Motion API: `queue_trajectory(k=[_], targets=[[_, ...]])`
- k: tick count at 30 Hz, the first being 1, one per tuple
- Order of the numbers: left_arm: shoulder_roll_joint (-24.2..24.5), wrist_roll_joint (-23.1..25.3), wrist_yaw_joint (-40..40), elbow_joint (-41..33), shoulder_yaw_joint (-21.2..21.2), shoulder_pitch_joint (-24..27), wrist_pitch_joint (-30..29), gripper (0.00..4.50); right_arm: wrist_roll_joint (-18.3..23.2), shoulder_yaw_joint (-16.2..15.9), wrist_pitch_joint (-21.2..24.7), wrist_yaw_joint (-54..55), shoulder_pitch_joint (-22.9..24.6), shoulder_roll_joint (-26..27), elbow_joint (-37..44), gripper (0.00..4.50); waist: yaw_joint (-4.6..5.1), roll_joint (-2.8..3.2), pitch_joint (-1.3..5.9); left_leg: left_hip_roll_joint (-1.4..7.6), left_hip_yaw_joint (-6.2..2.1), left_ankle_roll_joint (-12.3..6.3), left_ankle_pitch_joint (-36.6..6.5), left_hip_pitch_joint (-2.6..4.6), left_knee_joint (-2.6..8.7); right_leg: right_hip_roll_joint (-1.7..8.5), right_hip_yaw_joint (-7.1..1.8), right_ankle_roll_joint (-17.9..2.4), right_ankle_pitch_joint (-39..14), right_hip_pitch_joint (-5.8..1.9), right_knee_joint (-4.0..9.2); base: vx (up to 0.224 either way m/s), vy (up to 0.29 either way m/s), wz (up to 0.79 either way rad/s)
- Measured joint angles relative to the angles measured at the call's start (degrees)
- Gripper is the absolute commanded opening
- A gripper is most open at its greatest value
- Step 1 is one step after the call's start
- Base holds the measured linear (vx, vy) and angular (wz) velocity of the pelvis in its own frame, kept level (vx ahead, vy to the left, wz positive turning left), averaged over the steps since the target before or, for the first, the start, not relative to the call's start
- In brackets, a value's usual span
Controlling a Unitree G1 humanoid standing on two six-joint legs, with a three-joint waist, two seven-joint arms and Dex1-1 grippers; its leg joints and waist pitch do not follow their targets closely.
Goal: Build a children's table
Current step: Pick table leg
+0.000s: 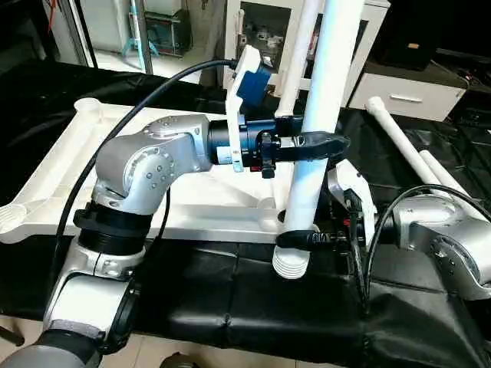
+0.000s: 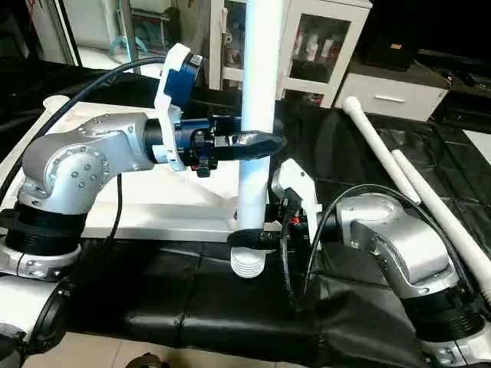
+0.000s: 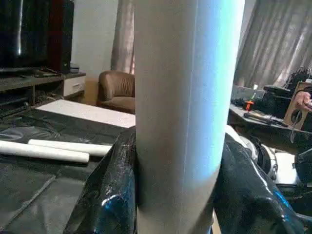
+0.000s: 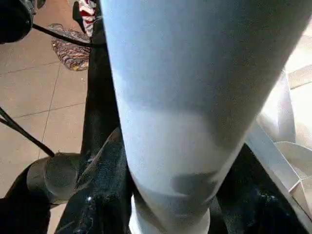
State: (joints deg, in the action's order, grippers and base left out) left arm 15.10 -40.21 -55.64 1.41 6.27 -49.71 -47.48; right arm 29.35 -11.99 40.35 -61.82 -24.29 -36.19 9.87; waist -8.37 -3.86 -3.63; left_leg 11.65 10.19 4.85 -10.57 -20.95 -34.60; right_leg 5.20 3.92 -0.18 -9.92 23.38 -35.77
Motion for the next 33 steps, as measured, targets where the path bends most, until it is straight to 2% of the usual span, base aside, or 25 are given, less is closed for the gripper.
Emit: queue_trajectory(k=[3, 8, 9, 12, 14, 18, 27, 29, 33], targets=[[0.03, 0.02, -0.19, 0.0, 0.37, 0.0, 0.0, 1.72, -0.92, -0.43, -0.64, 0.25, -0.01, 0.02, 0.0, 2.85, 0.01, 0.0, 0.0, 0.0, 0.0, 0.0, 0.0, 0.0, -0.01, 0.0, 0.0, 0.0, 0.0, 0.0, -0.01, 0.0, 0.0, 0.0], [0.06, 0.03, -0.28, 0.0, 0.37, 0.0, 0.0, 1.72, -1.1, -0.47, -0.68, 0.62, -0.02, 0.07, -0.01, 2.85, 0.02, 0.0, 0.0, 0.0, -0.01, 0.0, 0.0, 0.0, -0.02, 0.0, 0.0, 0.0, 0.0, 0.0, -0.02, 0.0, 0.0, 0.0], [0.05, 0.03, -0.27, 0.0, 0.37, 0.0, 0.0, 1.72, -1.1, -0.47, -0.68, 0.62, -0.02, 0.09, -0.02, 2.59, 0.02, 0.0, 0.0, 0.0, 0.0, 0.0, 0.0, 0.0, -0.03, 0.0, 0.0, 0.0, 0.0, 0.0, -0.03, 0.0, 0.0, 0.0], [0.05, 0.09, -0.25, 0.0, 0.33, 0.0, 0.16, 1.72, -0.92, -0.48, -0.67, 0.34, -0.01, 0.15, -0.02, 2.46, 0.04, 0.0, 0.0, 0.0, 0.0, 0.0, 0.0, 0.0, -0.03, 0.0, 0.0, 0.0, 0.0, 0.0, -0.03, 0.0, 0.0, 0.0], [0.06, 0.1, -0.25, 0.0, 0.32, 0.0, 0.21, 1.72, -0.84, -0.48, -0.61, 0.15, -0.01, 0.18, -0.02, 2.18, 0.03, 0.0, 0.0, 0.0, -0.01, 0.0, 0.0, 0.0, -0.04, 0.0, 0.0, 0.0, 0.0, 0.0, -0.03, 0.0, 0.0, 0.0], [0.01, 0.1, -0.25, 0.0, 0.31, 0.0, 0.21, 1.72, -0.42, -0.47, -0.34, 0.03, 0.0, 0.17, 0.0, 1.91, 0.03, 0.0, 0.0, 0.0, -0.01, 0.0, 0.0, 0.0, -0.05, 0.0, 0.0, 0.0, 0.0, 0.0, -0.04, 0.0, 0.0, 0.0], [-0.4, 0.48, -0.24, 0.0, 0.14, 0.0, 1.78, 1.72, -0.14, 0.39, -0.3, 0.59, -0.05, 0.75, 0.01, 1.84, 0.09, 0.0, 0.0, 0.0, -0.01, 0.0, 0.0, 0.0, -0.07, 0.0, 0.0, 0.0, 0.0, 0.0, -0.06, 0.0, 0.0, 0.0], [0.0, 0.48, -0.36, 0.0, 0.12, 0.01, 1.82, 2.28, -0.13, 0.39, -0.3, 0.87, -0.04, 1.01, 0.0, 1.84, 0.13, 0.0, 0.0, 0.01, -0.01, 0.0, 0.0, 0.0, -0.07, 0.0, 0.0, 0.0, 0.0, 0.0, -0.07, 0.0, 0.0, 0.0], [0.71, 0.04, -0.53, -0.72, -1.16, 1.23, 2.33, 2.63, -0.13, 0.63, -0.31, 3.1, -0.04, 1.85, 0.07, 1.84, 0.21, 0.0, 0.0, 0.01, -0.01, 0.0, 0.0, 0.01, -0.08, 0.0, -0.01, 0.0, 0.0, 0.0, -0.07, 0.0, 0.0, 0.0]])
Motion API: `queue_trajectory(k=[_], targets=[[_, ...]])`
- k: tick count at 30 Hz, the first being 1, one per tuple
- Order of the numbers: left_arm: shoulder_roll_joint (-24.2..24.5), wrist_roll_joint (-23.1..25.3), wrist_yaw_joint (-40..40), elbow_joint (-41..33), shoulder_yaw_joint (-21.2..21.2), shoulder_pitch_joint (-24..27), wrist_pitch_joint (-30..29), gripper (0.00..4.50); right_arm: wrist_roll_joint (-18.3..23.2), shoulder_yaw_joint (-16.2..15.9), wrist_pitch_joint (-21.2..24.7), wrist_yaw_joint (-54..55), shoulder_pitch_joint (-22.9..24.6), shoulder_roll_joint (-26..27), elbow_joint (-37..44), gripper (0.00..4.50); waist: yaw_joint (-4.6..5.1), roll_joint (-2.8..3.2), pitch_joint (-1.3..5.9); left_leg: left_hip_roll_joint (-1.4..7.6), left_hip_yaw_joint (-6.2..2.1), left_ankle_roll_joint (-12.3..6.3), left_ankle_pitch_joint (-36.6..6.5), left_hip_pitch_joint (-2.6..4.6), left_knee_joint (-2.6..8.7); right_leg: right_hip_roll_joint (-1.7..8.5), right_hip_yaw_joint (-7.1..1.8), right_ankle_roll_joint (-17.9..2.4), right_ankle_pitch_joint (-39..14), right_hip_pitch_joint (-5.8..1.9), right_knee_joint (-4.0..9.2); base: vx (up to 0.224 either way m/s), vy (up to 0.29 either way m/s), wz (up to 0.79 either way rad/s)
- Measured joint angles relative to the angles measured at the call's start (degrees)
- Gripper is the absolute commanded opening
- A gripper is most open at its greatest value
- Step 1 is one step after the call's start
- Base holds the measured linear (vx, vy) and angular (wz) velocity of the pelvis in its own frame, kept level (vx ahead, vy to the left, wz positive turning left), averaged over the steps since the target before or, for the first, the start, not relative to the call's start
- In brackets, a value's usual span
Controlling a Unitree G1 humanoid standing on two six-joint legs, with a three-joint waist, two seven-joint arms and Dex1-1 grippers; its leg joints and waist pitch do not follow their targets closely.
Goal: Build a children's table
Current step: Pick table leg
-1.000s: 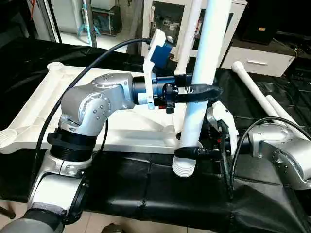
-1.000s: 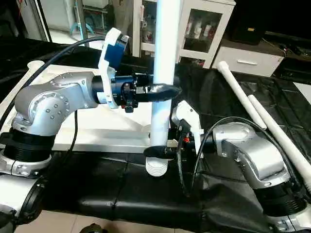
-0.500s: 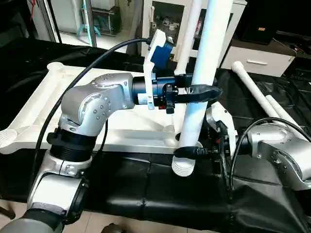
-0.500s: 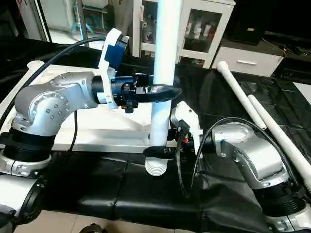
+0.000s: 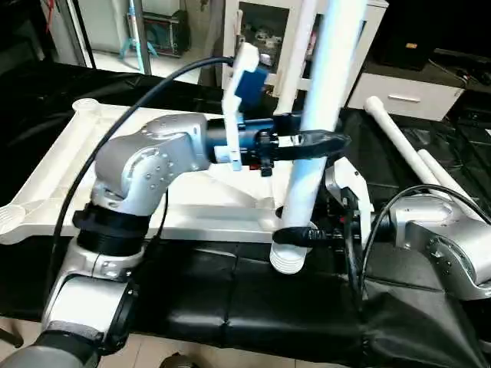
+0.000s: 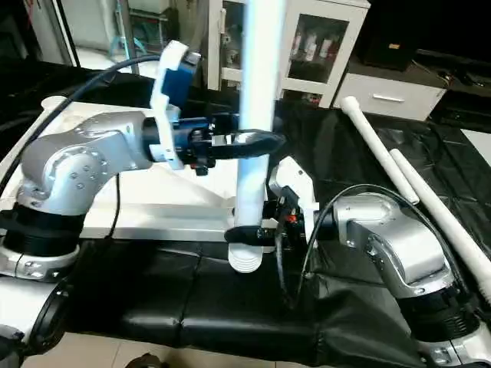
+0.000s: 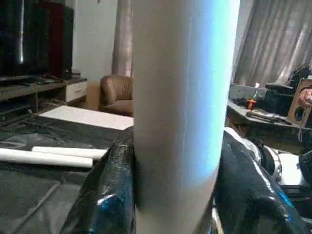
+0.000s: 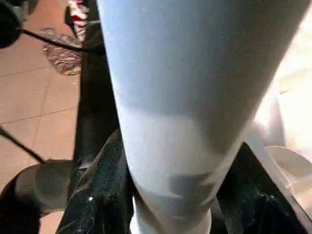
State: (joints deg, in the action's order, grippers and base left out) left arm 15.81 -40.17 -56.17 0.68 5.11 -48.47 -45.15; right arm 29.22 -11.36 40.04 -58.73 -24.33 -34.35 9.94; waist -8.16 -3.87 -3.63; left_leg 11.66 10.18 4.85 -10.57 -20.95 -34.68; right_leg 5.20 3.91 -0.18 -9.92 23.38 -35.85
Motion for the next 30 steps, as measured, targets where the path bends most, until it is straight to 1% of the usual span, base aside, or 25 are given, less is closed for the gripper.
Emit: queue_trajectory(k=[1, 2, 4, 6, 8, 9, 11, 12, 13, 14, 15, 18, 19, 20, 21, 24, 26, 30], targets=[[0.14, -0.08, 0.0, -0.11, -0.53, 0.6, 0.15, 2.76, -0.01, 0.31, 0.0, 0.71, 0.0, 0.34, -0.07, 1.84, 0.03, 0.0, 0.0, 0.0, 0.0, 0.0, 0.0, 0.0, 0.0, 0.0, -0.01, 0.0, 0.0, 0.0, -0.01, 0.0, 0.0, 0.0], [0.38, -0.08, 0.01, -0.13, -0.88, 1.08, 0.41, 2.76, -0.08, 0.87, 0.0, 1.34, 0.0, 0.6, -0.26, 1.84, 0.04, 0.0, 0.0, 0.0, 0.0, 0.0, 0.0, -0.01, -0.02, 0.0, 0.0, 0.0, 0.0, 0.01, -0.02, 0.0, 0.0, 0.0], [0.94, 0.18, 0.03, -0.12, -1.15, 1.68, 1.61, 2.97, -0.28, 2.09, -0.04, 2.79, -0.01, 1.05, -0.9, 1.84, 0.03, 0.01, 0.0, 0.0, 0.0, 0.0, 0.0, -0.01, -0.03, 0.0, 0.0, 0.0, 0.0, 0.01, -0.02, 0.0, 0.0, 0.0], [0.47, 0.96, 0.2, 0.5, -2.08, 1.82, 4.33, 3.16, -0.7, 3.53, -0.28, 5.36, -0.11, 2.6, -1.88, 1.84, -0.04, 0.01, 0.0, 0.0, -0.01, 0.01, 0.01, -0.01, -0.04, 0.0, 0.0, 0.0, 0.0, 0.01, -0.02, 0.0, 0.0, 0.0], [0.06, 1.13, 0.08, 0.76, -3.18, 1.82, 6.51, 3.19, -1.03, 4.61, -0.39, 7.71, -0.21, 3.21, -3.63, 1.84, -0.1, 0.01, 0.0, 0.0, -0.02, 0.01, 0.01, -0.02, -0.07, 0.01, 0.0, -0.01, 0.01, -0.01, -0.02, 0.0, 0.0, 0.0], [0.23, 1.12, -0.18, 1.18, -4.1, 1.82, 7.63, 3.19, -1.89, 5.5, -0.79, 9.65, -0.3, 3.87, -4.96, 1.84, -0.03, 0.03, 0.0, 0.0, -0.02, 0.01, 0.01, -0.02, -0.08, 0.01, 0.0, -0.01, 0.01, -0.01, -0.03, 0.0, 0.0, 0.0], [1.34, 1.26, -0.87, 2.12, -5.0, 1.92, 8.5, 3.19, -2.88, 6.56, -1.78, 12.09, -0.43, 4.54, -6.77, 1.84, 0.07, 0.08, -0.01, 0.0, -0.01, 0.02, 0.01, -0.01, -0.07, 0.01, 0.0, -0.01, 0.01, 0.0, -0.05, 0.0, 0.0, 0.0], [3.22, 2.82, -1.9, 2.5, -4.44, 2.63, 10.36, 3.19, -3.58, 6.96, -2.75, 13.83, -0.69, 5.16, -8.05, 1.84, 0.13, 0.12, 0.02, 0.01, -0.02, 0.03, 0.01, 0.04, -0.05, -0.01, 0.0, 0.0, 0.0, -0.01, -0.06, 0.0, 0.0, 0.0], [5.2, 5.74, -2.85, 3.3, -2.1, 3.46, 13.14, 3.19, -4.28, 7.51, -3.5, 15.29, -0.76, 5.58, -8.98, 1.84, 0.25, 0.15, 0.04, 0.01, -0.01, 0.04, 0.02, 0.05, -0.02, -0.02, -0.01, 0.0, 0.0, -0.01, -0.06, 0.0, 0.0, 0.0], [7.98, 10.33, -3.65, 4.67, 1.7, 4.18, 16.61, 3.19, -4.97, 8.55, -4.6, 16.98, -0.78, 6.14, -10.35, 1.84, 0.26, 0.19, 0.08, 0.02, -0.02, 0.06, 0.03, 0.1, 0.01, -0.03, -0.01, 0.03, -0.02, -0.02, -0.05, 0.0, 0.0, 0.0], [10.04, 16.26, -4.16, 7.37, 6.7, 5.74, 20.63, 3.19, -5.5, 9.91, -5.4, 18.68, -0.79, 6.17, -11.77, 1.84, 0.27, 0.32, 0.11, -0.01, 0.0, 0.05, 0.03, 0.09, 0.02, -0.02, -0.06, 0.17, -0.1, -0.02, -0.04, 0.0, 0.0, 0.0], [11.22, 26.95, -5.27, 14.61, 16.78, 9.06, 27.94, 3.19, -6.43, 12.0, -6.3, 20.28, -0.82, 6.07, -12.87, 1.84, 0.02, 0.37, 0.07, -0.01, -0.02, 0.06, 0.03, -0.06, 0.0, -0.01, -0.05, 0.25, -0.14, 0.02, 0.0, 0.0, 0.0, 0.0], [10.77, 28.92, -5.79, 16.22, 19.0, 9.47, 29.69, 3.19, -6.43, 12.08, -6.35, 20.29, -0.82, 5.95, -12.78, 1.84, 0.01, 0.37, 0.07, -0.01, -0.02, 0.05, 0.03, -0.08, 0.0, -0.01, -0.05, 0.11, -0.06, 0.02, 0.0, 0.0, 0.0, 0.0], [10.41, 29.95, -6.19, 17.04, 20.51, 9.65, 30.71, 3.19, -6.43, 12.08, -6.35, 20.28, -0.82, 5.9, -12.69, 1.84, 0.04, 0.37, 0.07, -0.01, -0.02, 0.05, 0.03, -0.09, 0.01, -0.01, -0.05, 0.11, -0.06, 0.03, 0.01, 0.0, 0.0, 0.0], [9.02, 30.52, -6.88, 18.63, 21.11, 9.48, 32.3, 3.19, -6.15, 12.22, -5.5, 20.12, -0.8, 5.53, -12.16, 1.84, 0.04, 0.41, 0.06, -0.01, -0.01, 0.04, 0.02, -0.1, 0.01, -0.01, -0.05, 0.1, -0.06, 0.04, 0.0, 0.0, 0.0, 0.0], [5.82, 31.0, -8.45, 22.1, 21.44, 8.36, 35.0, 3.19, -4.57, 13.18, -3.75, 19.15, -0.73, 4.33, -9.93, 1.84, 0.07, 0.47, 0.07, 0.01, 0.01, 0.04, 0.02, -0.05, 0.04, -0.01, -0.05, 0.09, -0.06, 0.03, -0.03, 0.0, 0.0, 0.0], [5.59, 31.08, -9.45, 23.53, 21.81, 7.73, 35.93, 3.19, -4.09, 13.29, -3.46, 18.57, -0.67, 3.91, -9.1, 1.84, 0.37, 0.54, 0.12, 0.02, 0.04, 0.04, 0.02, 0.02, 0.05, -0.02, -0.06, 0.07, -0.07, 0.03, -0.08, 0.0, 0.0, 0.0], [5.75, 33.34, -11.45, 28.85, 23.08, 7.27, 40.07, 3.19, -3.87, 13.17, -2.51, 17.24, 0.26, 3.7, -8.25, 1.84, 1.03, 0.88, 0.26, 0.01, 0.05, 0.05, 0.03, 0.07, 0.04, -0.01, -0.09, 0.06, -0.06, 0.01, -0.09, 0.0, 0.0, 0.0]])
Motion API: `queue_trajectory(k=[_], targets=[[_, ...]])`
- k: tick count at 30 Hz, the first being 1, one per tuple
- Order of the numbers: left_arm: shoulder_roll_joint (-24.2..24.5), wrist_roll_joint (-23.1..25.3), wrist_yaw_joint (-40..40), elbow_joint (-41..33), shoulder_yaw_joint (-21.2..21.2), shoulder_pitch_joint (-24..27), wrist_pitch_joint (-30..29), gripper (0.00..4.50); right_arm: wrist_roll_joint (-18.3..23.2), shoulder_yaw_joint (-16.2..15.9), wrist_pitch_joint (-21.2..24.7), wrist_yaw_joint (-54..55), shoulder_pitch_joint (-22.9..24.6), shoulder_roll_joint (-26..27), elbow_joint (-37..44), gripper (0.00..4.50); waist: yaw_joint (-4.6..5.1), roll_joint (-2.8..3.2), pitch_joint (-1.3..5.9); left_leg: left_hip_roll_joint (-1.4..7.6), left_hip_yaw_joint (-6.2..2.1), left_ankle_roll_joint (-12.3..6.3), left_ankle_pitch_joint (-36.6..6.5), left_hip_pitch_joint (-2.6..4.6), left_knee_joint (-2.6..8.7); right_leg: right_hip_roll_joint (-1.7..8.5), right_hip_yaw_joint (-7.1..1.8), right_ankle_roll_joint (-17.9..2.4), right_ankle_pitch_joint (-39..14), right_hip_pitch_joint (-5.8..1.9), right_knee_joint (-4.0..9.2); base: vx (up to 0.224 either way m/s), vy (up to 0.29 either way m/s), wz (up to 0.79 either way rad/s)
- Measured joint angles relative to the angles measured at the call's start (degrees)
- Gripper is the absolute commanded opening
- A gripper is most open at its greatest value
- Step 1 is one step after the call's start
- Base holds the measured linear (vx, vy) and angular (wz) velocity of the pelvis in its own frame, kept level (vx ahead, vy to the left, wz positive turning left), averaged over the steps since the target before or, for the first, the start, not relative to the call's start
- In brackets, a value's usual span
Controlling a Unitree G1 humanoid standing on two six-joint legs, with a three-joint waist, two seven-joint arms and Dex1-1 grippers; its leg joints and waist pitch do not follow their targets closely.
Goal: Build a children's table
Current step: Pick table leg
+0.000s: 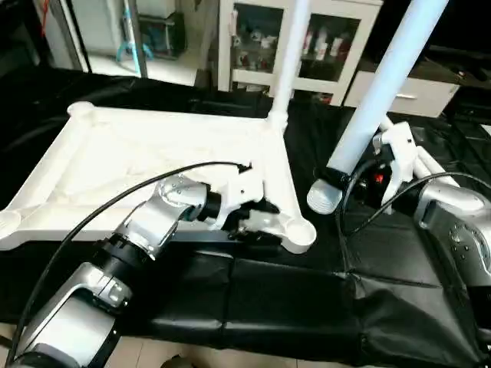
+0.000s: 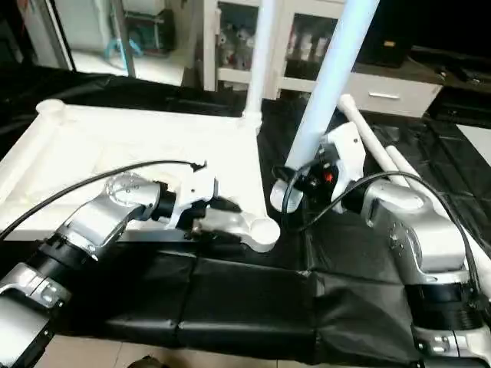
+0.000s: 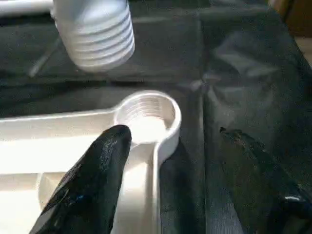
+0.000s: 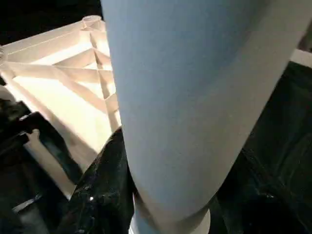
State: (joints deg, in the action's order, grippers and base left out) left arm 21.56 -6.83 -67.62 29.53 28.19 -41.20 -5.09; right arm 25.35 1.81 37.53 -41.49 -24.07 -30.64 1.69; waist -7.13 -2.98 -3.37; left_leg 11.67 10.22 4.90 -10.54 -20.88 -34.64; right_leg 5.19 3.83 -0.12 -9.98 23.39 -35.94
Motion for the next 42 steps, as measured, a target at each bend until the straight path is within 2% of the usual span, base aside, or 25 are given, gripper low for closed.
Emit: queue_trajectory(k=[1, 10, 12, 14, 23, 31, 36, 42], targets=[[0.0, 0.43, -0.3, 0.88, 0.32, 0.0, 0.6, 2.92, 0.05, -0.02, 0.2, -0.27, 0.14, 0.0, 0.11, 1.84, 0.03, 0.01, -0.01, 0.0, 0.0, 0.0, 0.0, -0.01, 0.0, 0.0, 0.0, -0.01, 0.01, 0.0, 0.0, 0.0, 0.0, 0.0], [-2.14, 6.38, 0.62, 11.82, 2.05, -2.44, 7.82, 2.29, 1.37, -0.62, 2.34, -1.08, 1.73, 0.06, 2.7, 1.84, -0.2, 0.03, -0.01, -0.01, -0.02, 0.0, 0.0, -0.03, 0.0, 0.02, 0.02, -0.03, 0.02, -0.01, 0.05, 0.0, 0.0, 0.0], [-2.26, 7.19, 1.08, 13.51, 2.05, -2.9, 9.08, 1.98, 1.35, -0.73, 2.39, -1.23, 1.73, 0.11, 2.7, 1.84, -0.21, 0.04, -0.01, -0.01, -0.02, 0.0, 0.0, -0.03, 0.0, 0.02, 0.02, -0.03, 0.02, -0.01, 0.04, 0.0, 0.0, 0.0], [-2.62, 7.81, 1.25, 15.07, 2.05, -3.38, 9.84, 1.9, 1.35, -0.85, 2.42, -1.37, 1.73, 0.1, 2.73, 1.84, -0.2, 0.04, -0.01, -0.01, -0.02, 0.0, 0.0, -0.03, 0.0, 0.02, 0.02, -0.03, 0.02, -0.01, 0.04, 0.0, 0.0, 0.0], [-4.24, 10.25, 1.81, 19.68, 1.96, -5.84, 11.75, 1.05, 1.31, -1.25, 2.49, -1.61, 1.73, -0.01, 2.93, 1.84, -0.51, 0.05, 0.0, -0.01, -0.01, 0.0, 0.0, 0.0, 0.0, 0.02, 0.01, -0.05, 0.03, -0.02, 0.04, 0.0, 0.0, 0.0], [-3.94, 12.7, 1.83, 19.97, 2.78, -5.96, 13.14, 0.43, 1.29, -1.25, 2.68, -1.31, 1.76, 0.31, 3.07, 1.84, -0.64, 0.32, 0.16, -0.01, -0.01, 0.0, 0.0, 0.08, 0.01, 0.02, 0.0, -0.05, 0.03, -0.06, 0.03, 0.0, 0.0, 0.0], [-3.75, 13.97, 3.62, 18.68, 3.16, -4.12, 13.27, 0.1, 0.76, -1.05, 2.34, 2.12, 1.59, 3.11, 2.38, 1.84, -0.59, 0.52, 0.34, -0.02, 0.02, 0.0, 0.0, 0.73, 0.16, 0.02, -0.02, 0.2, -0.13, -0.54, 0.07, 0.0, 0.0, 0.0], [-3.51, 14.01, 5.71, 14.28, 1.6, -1.11, 7.7, 0.0, -0.3, -1.24, 2.24, 7.21, 0.87, 7.77, 1.35, 1.84, -0.34, 0.77, 0.73, -0.09, 0.0, 0.0, -0.01, 0.91, 0.23, 0.08, -0.02, 0.35, -0.22, -0.66, 0.08, 0.0, 0.0, 0.0]])
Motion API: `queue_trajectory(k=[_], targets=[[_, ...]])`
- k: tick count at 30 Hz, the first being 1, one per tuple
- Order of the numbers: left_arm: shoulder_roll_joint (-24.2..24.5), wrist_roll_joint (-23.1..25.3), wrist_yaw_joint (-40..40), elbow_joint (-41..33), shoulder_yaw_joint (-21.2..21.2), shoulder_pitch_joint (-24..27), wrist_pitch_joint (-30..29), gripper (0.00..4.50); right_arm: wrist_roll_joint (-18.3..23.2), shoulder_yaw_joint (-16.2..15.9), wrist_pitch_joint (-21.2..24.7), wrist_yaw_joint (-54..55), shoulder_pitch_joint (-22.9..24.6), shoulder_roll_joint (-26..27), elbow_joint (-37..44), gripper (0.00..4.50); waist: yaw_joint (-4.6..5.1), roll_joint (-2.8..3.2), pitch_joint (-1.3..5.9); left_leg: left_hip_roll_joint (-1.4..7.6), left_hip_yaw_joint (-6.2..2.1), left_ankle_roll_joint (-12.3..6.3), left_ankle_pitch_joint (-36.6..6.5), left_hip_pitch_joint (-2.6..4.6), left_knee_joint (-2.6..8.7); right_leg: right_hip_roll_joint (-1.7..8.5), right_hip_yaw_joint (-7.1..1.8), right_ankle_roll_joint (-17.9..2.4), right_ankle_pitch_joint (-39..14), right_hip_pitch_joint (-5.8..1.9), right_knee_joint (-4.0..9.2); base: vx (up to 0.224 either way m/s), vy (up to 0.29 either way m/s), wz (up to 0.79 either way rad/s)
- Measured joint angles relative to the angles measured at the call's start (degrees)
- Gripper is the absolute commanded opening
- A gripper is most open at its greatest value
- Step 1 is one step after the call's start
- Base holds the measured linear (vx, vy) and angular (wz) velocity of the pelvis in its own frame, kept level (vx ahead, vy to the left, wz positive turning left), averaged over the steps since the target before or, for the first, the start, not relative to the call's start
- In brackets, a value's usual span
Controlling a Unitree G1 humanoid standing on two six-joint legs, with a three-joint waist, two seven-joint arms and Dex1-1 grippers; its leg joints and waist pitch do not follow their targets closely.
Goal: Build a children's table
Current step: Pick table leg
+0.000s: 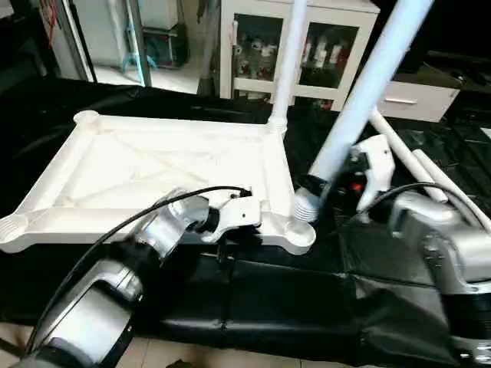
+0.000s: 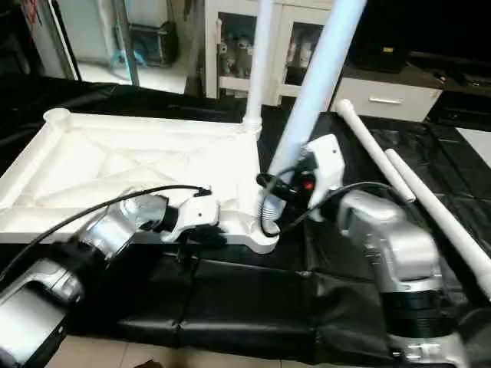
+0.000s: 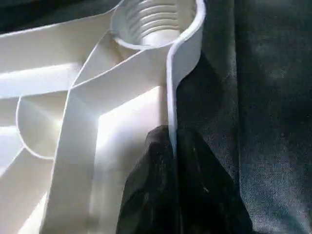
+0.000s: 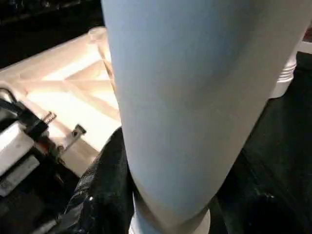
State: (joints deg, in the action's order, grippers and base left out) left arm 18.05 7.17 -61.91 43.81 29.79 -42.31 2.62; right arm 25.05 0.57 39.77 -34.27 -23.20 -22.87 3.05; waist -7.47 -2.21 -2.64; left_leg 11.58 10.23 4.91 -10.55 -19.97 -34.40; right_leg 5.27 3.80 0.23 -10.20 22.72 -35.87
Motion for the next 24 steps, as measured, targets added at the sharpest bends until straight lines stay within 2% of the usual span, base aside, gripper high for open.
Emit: queue_trajectory(k=[1, 6, 8, 10, 12, 14, 18, 24], targets=[[0.76, 0.0, 0.19, -1.86, -0.3, 0.99, -0.94, 0.0, 0.0, -0.06, -0.04, 0.11, -0.03, 0.3, -0.02, 1.84, 0.28, 0.0, 0.02, 0.0, 0.0, 0.0, 0.0, -0.01, 0.03, 0.0, 0.0, 0.0, 0.0, 0.02, 0.01, 0.0, 0.0, 0.0], [6.76, -0.06, -0.39, -14.81, -1.73, 6.62, -9.06, 0.0, 0.14, -1.2, -0.04, -1.32, -0.23, 1.23, -1.43, 1.84, 2.69, -0.76, 0.25, 0.0, -0.38, 0.15, -0.09, -0.01, 0.3, -0.02, 0.31, -0.03, 0.01, 0.31, 0.08, 0.0, 0.0, 0.0], [7.97, -0.04, -0.94, -18.64, -1.98, 7.93, -12.47, 0.0, 0.04, -2.4, -0.07, -2.7, -0.82, 0.96, -2.17, 1.84, 3.09, -0.78, 0.23, -0.01, -0.38, 0.21, -0.13, 0.01, 0.46, -0.04, 0.32, -0.1, 0.05, 0.44, 0.15, 0.0, 0.0, 0.0], [8.56, 0.48, -1.15, -21.63, -1.97, 8.55, -15.75, 0.0, -0.48, -4.22, -0.26, -4.47, -1.64, 0.49, -2.77, 1.84, 3.19, -0.77, 0.24, 0.0, -0.39, 0.29, -0.18, 0.03, 0.62, -0.08, 0.32, -0.17, 0.06, 0.5, 0.21, 0.0, 0.0, 0.0], [8.56, 1.28, -1.14, -23.09, -1.82, 8.61, -16.93, 0.0, -0.76, -4.72, -0.43, -5.11, -2.15, 0.37, -3.33, 1.84, 2.87, -0.76, 0.24, 0.0, -0.37, 0.29, -0.17, 0.02, 0.82, -0.11, 0.33, -0.23, 0.08, 0.53, 0.4, 0.0, 0.0, 0.0], [8.56, 2.13, -1.07, -24.2, -1.42, 8.53, -17.65, 0.0, -0.88, -4.72, -0.45, -5.36, -2.32, 0.01, -3.48, 1.84, 2.67, -0.68, 0.23, 0.0, -0.34, 0.29, -0.17, 0.0, 0.9, -0.15, 0.32, -0.37, 0.17, 0.52, 0.61, 0.0, 0.0, 0.0], [9.58, 4.69, -0.73, -25.64, -0.54, 7.9, -19.56, 0.0, -0.87, -3.85, -0.57, -5.47, -3.54, -0.87, -3.85, 1.84, 2.87, -0.58, 0.17, 0.02, -0.3, 0.3, -0.17, 0.15, 0.91, -0.23, 0.24, -0.55, 0.3, 0.51, 0.66, 0.0, 0.0, 0.0], [10.77, 8.44, 3.97, -28.33, -0.32, 7.97, -26.98, 0.0, -0.87, -2.73, -1.42, -5.58, -3.57, -1.24, -4.06, 1.84, 3.3, -0.21, 0.07, 0.01, -0.48, 0.35, -0.15, 0.71, 0.92, -0.29, 0.32, -0.59, 0.33, 0.41, 0.86, 0.0, 0.0, 0.0]])
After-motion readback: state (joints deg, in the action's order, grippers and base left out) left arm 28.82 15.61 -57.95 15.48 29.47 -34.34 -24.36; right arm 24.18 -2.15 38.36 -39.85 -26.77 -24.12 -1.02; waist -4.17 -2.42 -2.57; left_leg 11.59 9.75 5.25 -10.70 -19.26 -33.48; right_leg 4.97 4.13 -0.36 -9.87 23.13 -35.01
